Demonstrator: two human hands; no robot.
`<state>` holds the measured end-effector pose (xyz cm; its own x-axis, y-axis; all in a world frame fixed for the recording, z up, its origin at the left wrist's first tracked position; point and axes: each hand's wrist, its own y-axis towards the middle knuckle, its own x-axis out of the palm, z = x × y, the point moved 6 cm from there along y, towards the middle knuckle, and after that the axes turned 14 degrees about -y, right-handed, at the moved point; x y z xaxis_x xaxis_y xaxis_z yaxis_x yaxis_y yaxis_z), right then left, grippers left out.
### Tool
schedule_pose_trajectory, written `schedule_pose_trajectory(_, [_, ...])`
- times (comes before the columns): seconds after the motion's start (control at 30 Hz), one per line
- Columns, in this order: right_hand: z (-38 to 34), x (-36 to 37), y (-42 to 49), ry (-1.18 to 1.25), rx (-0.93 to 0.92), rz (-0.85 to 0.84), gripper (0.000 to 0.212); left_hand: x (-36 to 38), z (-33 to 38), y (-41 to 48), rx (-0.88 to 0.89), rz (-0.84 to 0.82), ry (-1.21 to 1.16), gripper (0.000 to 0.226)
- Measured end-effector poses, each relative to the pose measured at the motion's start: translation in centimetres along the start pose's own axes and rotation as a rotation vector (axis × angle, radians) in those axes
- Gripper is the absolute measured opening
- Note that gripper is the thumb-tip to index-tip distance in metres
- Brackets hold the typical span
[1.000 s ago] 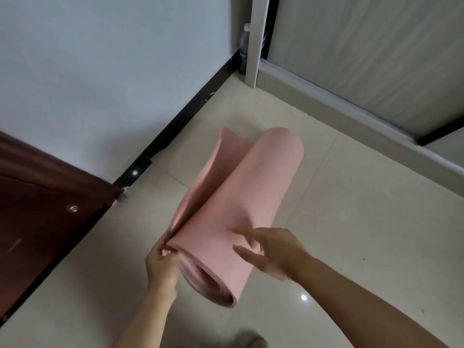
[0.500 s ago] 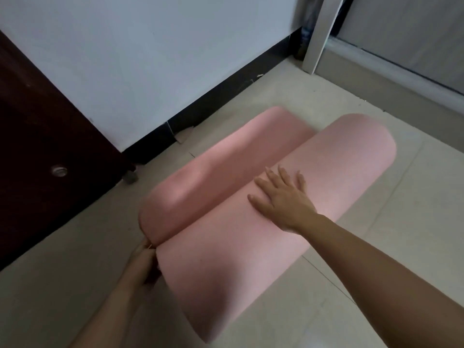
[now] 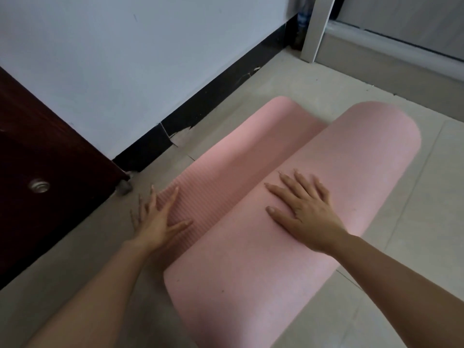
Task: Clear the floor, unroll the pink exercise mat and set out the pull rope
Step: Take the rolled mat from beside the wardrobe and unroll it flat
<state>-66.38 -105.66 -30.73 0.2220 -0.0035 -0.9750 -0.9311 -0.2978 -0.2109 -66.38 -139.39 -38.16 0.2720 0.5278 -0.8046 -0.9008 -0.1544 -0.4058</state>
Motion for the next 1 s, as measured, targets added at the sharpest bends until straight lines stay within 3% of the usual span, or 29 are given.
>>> schedule_pose_trajectory(0.1, [0.5, 0.8, -0.8, 0.020, 0.011, -0.003, 0.067, -0.7, 0.1, 0.1, 0.122, 0.236, -0.043, 0.058])
schedule_pose_trajectory(0.17, [0.5, 0.9, -0.7, 0.028, 0.017, -0.008, 0.067, -1.7, 0.3, -0.1, 0.203, 0.342, -0.133, 0.049])
schedule_pose_trajectory(0.4, [0.4, -0.6, -2.0, -0.008, 0.000, 0.013, 0.068, -2.1, -0.7, -0.5, 0.206, 0.156, -0.173, 0.052])
schedule_pose_trajectory(0.5, [0.5, -1.7, -3.3, -0.042, -0.006, 0.035, 0.068, -0.8, -1.3, -1.0, 0.042, 0.117, -0.191, 0.046])
schedule_pose_trajectory(0.53, [0.4, -2.0, -3.4, -0.047, 0.003, 0.050, 0.068, -0.3, -1.3, -1.2, -0.009, 0.120, -0.106, 0.050])
schedule_pose_trajectory(0.6, [-0.3, -2.8, -2.6, -0.016, 0.066, 0.115, 0.059, 1.5, -0.3, -2.1, 0.061, 0.122, 0.130, 0.057])
schedule_pose_trajectory(0.7, [-2.0, -4.5, 0.0, 0.001, 0.239, 0.201, 0.033, 5.4, 0.8, -3.8, 0.148, -0.068, 0.136, 0.078])
schedule_pose_trajectory(0.73, [-2.6, -4.5, 0.7, -0.016, 0.271, 0.164, 0.037, 6.5, 0.7, -4.3, 0.116, -0.132, 0.135, 0.088])
schedule_pose_trajectory(0.83, [-2.8, -2.9, 0.6, -0.060, 0.268, -0.079, 0.078, 7.3, 1.3, -5.0, 0.029, -0.210, 0.203, 0.106])
schedule_pose_trajectory(0.9, [-1.8, -2.0, -1.0, -0.093, 0.227, -0.162, 0.075, 6.6, 2.4, -4.9, -0.021, -0.233, 0.266, 0.112])
schedule_pose_trajectory(1.0, [0.6, -1.8, -4.9, -0.039, 0.215, -0.157, 0.070, 5.9, 4.4, -4.9, -0.111, -0.283, 0.313, 0.119])
